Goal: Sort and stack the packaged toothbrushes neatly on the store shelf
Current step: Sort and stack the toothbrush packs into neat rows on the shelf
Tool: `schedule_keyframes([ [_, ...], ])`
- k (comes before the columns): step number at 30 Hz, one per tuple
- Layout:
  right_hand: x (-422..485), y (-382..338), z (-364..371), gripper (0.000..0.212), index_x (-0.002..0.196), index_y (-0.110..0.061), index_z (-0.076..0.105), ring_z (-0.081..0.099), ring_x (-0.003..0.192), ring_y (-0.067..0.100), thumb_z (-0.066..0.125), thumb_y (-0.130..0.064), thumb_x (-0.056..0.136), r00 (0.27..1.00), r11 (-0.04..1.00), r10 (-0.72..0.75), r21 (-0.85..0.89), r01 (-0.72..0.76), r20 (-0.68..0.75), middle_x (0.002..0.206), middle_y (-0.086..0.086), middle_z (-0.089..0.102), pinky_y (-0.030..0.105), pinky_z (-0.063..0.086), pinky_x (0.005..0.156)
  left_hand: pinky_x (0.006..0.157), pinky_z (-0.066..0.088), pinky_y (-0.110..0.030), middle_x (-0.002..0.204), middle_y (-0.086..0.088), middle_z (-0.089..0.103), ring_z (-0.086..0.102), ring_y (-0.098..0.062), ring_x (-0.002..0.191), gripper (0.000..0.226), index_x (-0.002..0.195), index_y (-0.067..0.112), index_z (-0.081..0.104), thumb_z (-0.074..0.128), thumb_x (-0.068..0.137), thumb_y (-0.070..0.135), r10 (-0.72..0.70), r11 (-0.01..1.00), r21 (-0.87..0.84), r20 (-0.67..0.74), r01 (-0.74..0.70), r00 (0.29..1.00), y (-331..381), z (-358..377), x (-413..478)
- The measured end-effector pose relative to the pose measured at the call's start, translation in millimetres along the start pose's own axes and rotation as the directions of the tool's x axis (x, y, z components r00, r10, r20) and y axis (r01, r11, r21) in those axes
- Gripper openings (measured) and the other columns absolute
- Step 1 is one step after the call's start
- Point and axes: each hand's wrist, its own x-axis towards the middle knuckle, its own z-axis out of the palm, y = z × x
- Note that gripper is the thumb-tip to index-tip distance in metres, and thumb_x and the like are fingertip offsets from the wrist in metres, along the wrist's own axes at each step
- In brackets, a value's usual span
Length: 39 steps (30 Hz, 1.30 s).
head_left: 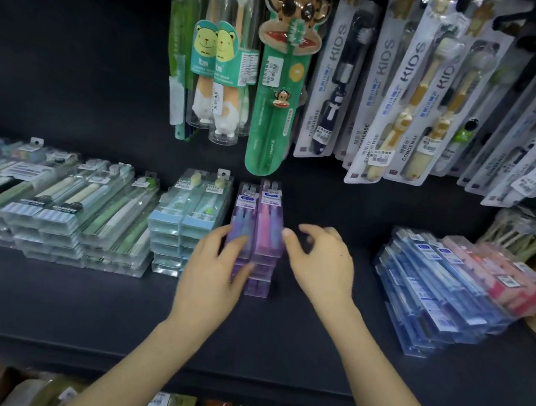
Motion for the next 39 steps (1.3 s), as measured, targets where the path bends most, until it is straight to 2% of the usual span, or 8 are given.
schedule_keyframes([
  [3,-30.2,47.0,-22.6,0.035,0.117,-0.019,0.066,0.061,0.097,0.022,0.055,-0.042,0.093,0.98,0.991,0.124,-0.036,-0.131,-0.153,0.108,0.002,0.062,0.029,0.041,0.074,0.072,0.051,-0.036,0.098,-0.012,0.064,0.061,-0.031,0.087,0.023,0.098,0.002,0.07,0.077,0.077,0.009,0.124,0.992,0.015,-0.141,-0.123,0.982,6.0,0.4,-15.2],
  [7,-65.5,112.8,-52.4,0.034,0.119,-0.01,0.065,0.06,0.102,0.033,0.058,-0.031,0.093,0.885,0.926,0.354,-0.019,-0.377,-0.303,0.114,0.014,0.063,0.038,0.045,0.085,0.076,0.048,-0.03,0.094,-0.007,0.062,0.06,-0.026,0.086,0.02,0.1,0.004,0.07,0.072,0.082,0.01,0.197,0.965,-0.166,-0.052,-0.203,0.979,41.1,26.7,-29.2],
  [14,-63.7,186.9,-95.0,0.055,0.131,0.002,0.051,0.048,0.109,0.047,0.067,-0.027,0.087,0.764,0.882,0.351,-0.084,-0.464,-0.541,0.124,0.032,0.049,0.048,0.039,0.092,0.094,0.045,-0.025,0.12,0.001,0.053,0.053,-0.012,0.109,0.04,0.129,0.016,0.055,0.058,0.093,0.032,0.019,0.843,-0.499,0.4,0.201,0.916,109.5,105.6,-13.9],
  [22,-24.6,232.7,-114.9,0.065,0.138,-0.007,0.046,0.044,0.123,0.03,0.064,-0.042,0.086,0.862,0.916,0.396,0.074,-0.394,-0.317,0.13,0.009,0.041,0.039,0.039,0.1,0.089,0.036,-0.019,0.139,0.0,0.048,0.047,-0.006,0.114,0.06,0.142,0.022,0.04,0.053,0.091,0.051,-0.123,0.58,-0.517,0.708,0.63,0.695,176.2,177.4,27.9],
  [27,-15.1,254.7,-131.2,0.016,0.099,-0.027,0.059,0.056,0.089,0.008,0.063,-0.038,0.089,0.891,0.903,0.404,0.248,-0.352,-0.207,0.108,0.001,0.056,0.022,0.041,0.075,0.112,0.032,-0.036,0.151,0.003,0.036,0.039,-0.017,0.135,0.073,0.15,0.032,0.026,0.048,0.088,0.063,-0.119,0.366,-0.571,0.755,0.735,0.645,200.7,194.4,43.2],
  [32,-5.1,268.7,-132.1,0.028,0.111,-0.028,0.062,0.06,0.11,0.019,0.046,-0.046,0.097,0.832,0.691,0.553,0.532,-0.489,0.047,0.122,0.0,0.063,0.043,0.048,0.097,0.111,0.034,-0.043,0.153,-0.002,0.032,0.039,-0.023,0.136,0.079,0.151,0.037,0.017,0.056,0.086,0.059,-0.108,0.291,-0.54,0.802,0.79,0.588,218.4,203.4,60.8],
  [36,-11.1,269.4,-122.0,0.036,0.109,-0.036,0.056,0.064,0.103,0.022,0.037,-0.062,0.093,0.756,0.448,0.544,0.636,-0.628,0.364,0.111,-0.007,0.066,0.039,0.051,0.087,0.071,0.053,-0.017,0.126,0.005,0.058,0.064,-0.007,0.1,0.063,0.146,0.032,0.028,0.057,0.091,0.044,-0.161,0.223,-0.536,0.804,0.814,0.573,222.1,201.7,59.6],
  [39,-14.7,274.1,-118.0,0.033,0.111,-0.039,0.055,0.064,0.104,0.02,0.041,-0.061,0.091,0.781,0.492,0.467,0.611,-0.62,0.415,0.114,-0.007,0.066,0.04,0.051,0.092,0.038,0.042,-0.008,0.107,0.012,0.063,0.064,0.009,0.061,0.051,0.139,0.03,0.039,0.055,0.093,0.044,-0.18,0.226,-0.506,0.818,0.832,0.546,219.3,200.2,56.5],
])
